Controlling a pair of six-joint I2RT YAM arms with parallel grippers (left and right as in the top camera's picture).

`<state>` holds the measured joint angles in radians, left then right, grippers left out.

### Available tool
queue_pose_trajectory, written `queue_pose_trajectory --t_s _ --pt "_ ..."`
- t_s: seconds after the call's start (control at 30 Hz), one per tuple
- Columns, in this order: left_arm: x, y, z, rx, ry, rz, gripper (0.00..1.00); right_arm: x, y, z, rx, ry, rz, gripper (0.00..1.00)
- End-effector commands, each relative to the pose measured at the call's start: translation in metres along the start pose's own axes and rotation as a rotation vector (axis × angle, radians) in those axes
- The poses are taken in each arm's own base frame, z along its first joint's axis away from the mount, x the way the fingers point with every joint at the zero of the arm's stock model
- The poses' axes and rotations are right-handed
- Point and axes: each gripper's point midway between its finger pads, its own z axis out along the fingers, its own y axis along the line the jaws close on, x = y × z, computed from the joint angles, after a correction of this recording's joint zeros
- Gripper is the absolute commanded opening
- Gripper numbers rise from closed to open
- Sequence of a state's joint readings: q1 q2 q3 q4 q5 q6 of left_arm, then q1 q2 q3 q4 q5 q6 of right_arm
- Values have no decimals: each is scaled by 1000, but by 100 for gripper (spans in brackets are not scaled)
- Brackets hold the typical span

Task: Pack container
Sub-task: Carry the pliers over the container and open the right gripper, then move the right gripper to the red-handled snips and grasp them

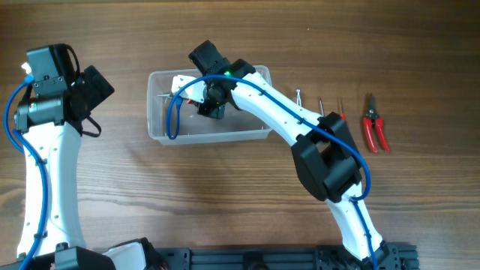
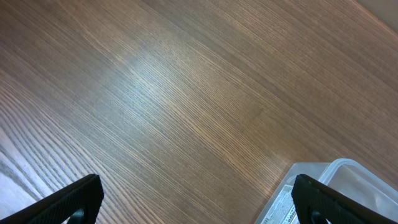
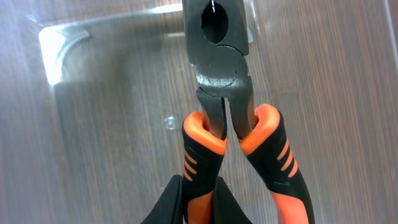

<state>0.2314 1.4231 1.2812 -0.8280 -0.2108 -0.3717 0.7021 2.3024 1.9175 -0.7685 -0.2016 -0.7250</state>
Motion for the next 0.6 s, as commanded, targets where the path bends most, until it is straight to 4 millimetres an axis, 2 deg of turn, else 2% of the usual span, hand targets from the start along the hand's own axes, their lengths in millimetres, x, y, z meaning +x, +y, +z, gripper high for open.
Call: queue_pose_trajectory --t_s 0.0,0.03,0.1,0.17,0.23,0.27,0.3,0.37,0.4,0.47,0.5,0.53,0.57 --pt "1 1 2 -1 7 -5 100 5 -10 0 34 17 4 45" --pt "1 1 2 -1 7 -5 100 9 -16 -3 68 40 44 51" --pt "1 1 2 -1 7 -5 100 16 -31 -15 160 89 130 47" --pt "1 1 2 -1 7 -5 100 22 -48 -45 261 130 193 47" --pt "1 1 2 -1 7 -5 100 21 -57 -86 317 133 206 47" --pt "1 1 2 -1 7 -5 100 19 -63 -118 359 119 225 47" --pt "1 1 2 -1 7 -5 100 19 -71 -168 437 84 271 51" --pt "1 1 2 -1 7 -5 100 27 -81 -227 530 35 341 57" --pt "1 1 2 -1 7 -5 100 32 -86 -250 567 14 376 60" --pt "1 1 2 -1 7 -5 100 66 -100 -322 685 -50 521 63" --pt "1 1 2 -1 7 -5 100 86 -106 -348 733 -69 602 65" --pt "1 1 2 -1 7 -5 100 117 -113 -378 795 -87 721 66" --pt "1 1 2 -1 7 -5 100 146 -118 -398 836 -95 828 68"
